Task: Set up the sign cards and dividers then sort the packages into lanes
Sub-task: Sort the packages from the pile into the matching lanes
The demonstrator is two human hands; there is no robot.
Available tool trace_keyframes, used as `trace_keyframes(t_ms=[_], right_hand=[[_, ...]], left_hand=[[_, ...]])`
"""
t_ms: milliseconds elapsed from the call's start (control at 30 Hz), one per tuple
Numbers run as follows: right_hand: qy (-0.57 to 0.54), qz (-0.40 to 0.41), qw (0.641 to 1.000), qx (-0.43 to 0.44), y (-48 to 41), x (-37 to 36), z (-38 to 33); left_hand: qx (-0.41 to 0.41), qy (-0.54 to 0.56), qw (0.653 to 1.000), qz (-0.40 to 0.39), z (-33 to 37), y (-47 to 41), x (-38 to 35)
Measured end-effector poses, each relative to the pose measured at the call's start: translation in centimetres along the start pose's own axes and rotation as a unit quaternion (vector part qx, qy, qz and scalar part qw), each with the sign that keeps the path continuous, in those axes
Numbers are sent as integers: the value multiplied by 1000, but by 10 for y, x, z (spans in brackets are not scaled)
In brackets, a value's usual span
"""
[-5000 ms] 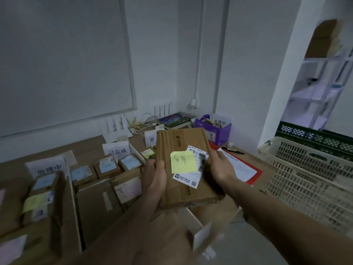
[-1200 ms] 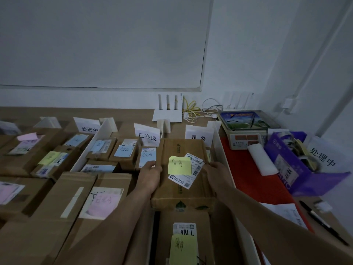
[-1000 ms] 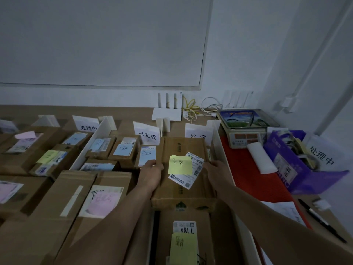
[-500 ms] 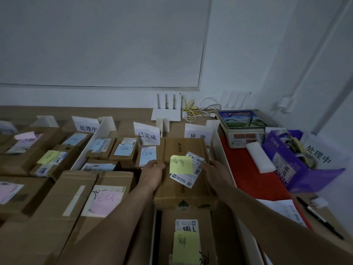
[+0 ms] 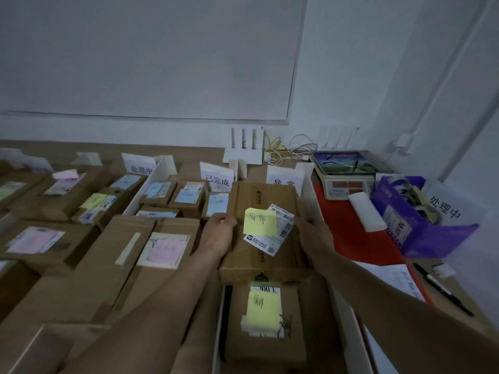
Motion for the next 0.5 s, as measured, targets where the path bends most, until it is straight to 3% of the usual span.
trace_keyframes(t_ms=[267,500], right_hand=[[-14,-56,998,-28,72,27,53],[55,-54,997,-29,123,39,74]], left_hand=[[8,1,1000,25,-46,97,-11],[51,-24,998,16,-86,135,-18]])
Point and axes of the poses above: each hand's wrist, its own y-axis away from the middle knuckle, its own x-axis out of the back of the hand, z = x × y, the point moved 3 cm from there along -y, towards the middle knuckle, and after that the axes turned 11 degrees about -y, right-handed, at the moved point
